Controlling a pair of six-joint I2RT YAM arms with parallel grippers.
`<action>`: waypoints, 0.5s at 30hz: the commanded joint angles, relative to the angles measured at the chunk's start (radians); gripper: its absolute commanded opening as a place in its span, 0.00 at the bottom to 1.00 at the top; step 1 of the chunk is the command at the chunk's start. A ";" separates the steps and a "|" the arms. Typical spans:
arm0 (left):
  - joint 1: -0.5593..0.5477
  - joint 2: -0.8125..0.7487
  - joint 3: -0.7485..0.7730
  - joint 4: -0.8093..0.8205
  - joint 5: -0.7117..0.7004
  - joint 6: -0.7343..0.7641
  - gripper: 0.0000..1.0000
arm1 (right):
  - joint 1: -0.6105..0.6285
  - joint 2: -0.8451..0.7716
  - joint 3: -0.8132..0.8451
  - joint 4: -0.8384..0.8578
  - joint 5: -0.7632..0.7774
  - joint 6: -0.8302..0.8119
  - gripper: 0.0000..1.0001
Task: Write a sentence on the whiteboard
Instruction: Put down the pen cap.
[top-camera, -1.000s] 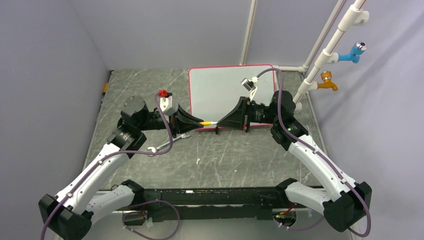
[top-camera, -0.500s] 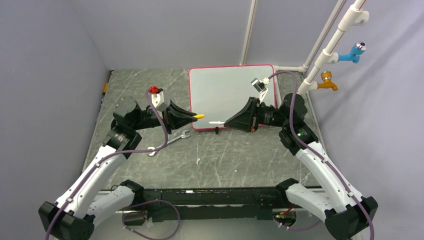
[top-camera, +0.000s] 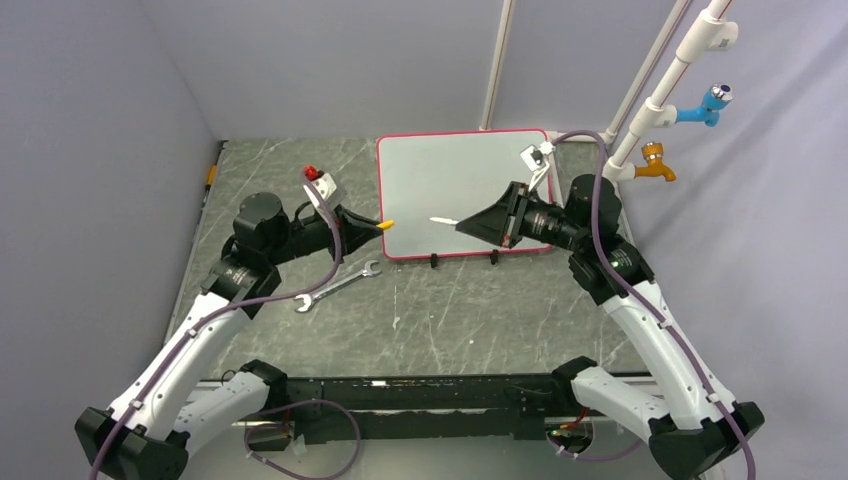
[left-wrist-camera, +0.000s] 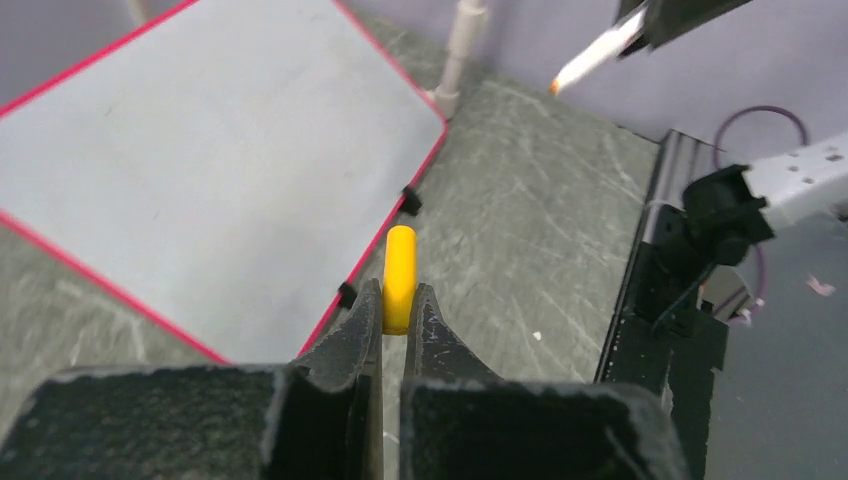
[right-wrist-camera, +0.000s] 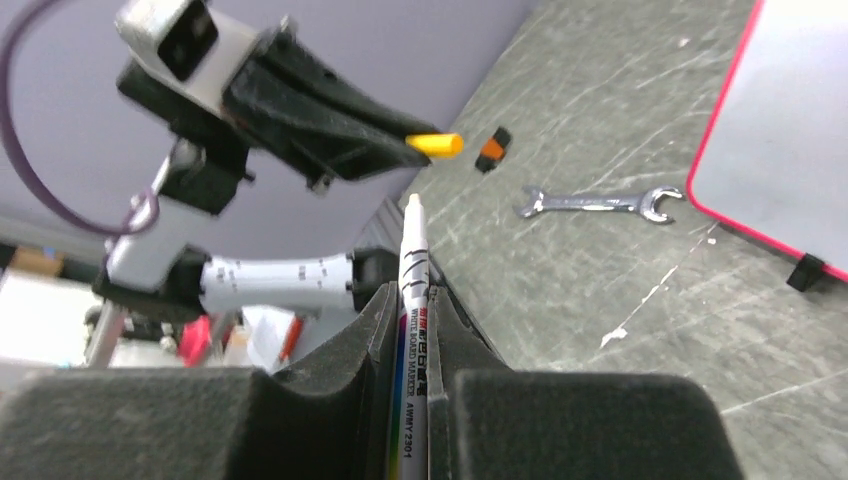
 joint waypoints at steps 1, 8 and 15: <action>-0.013 -0.053 -0.037 -0.111 -0.214 -0.061 0.00 | -0.008 -0.013 0.077 -0.080 0.245 0.175 0.00; -0.022 -0.144 -0.216 -0.178 -0.392 -0.224 0.00 | -0.017 -0.073 0.075 0.141 0.250 0.500 0.00; -0.027 -0.186 -0.378 -0.201 -0.505 -0.334 0.00 | -0.042 -0.072 0.038 0.403 0.168 0.760 0.00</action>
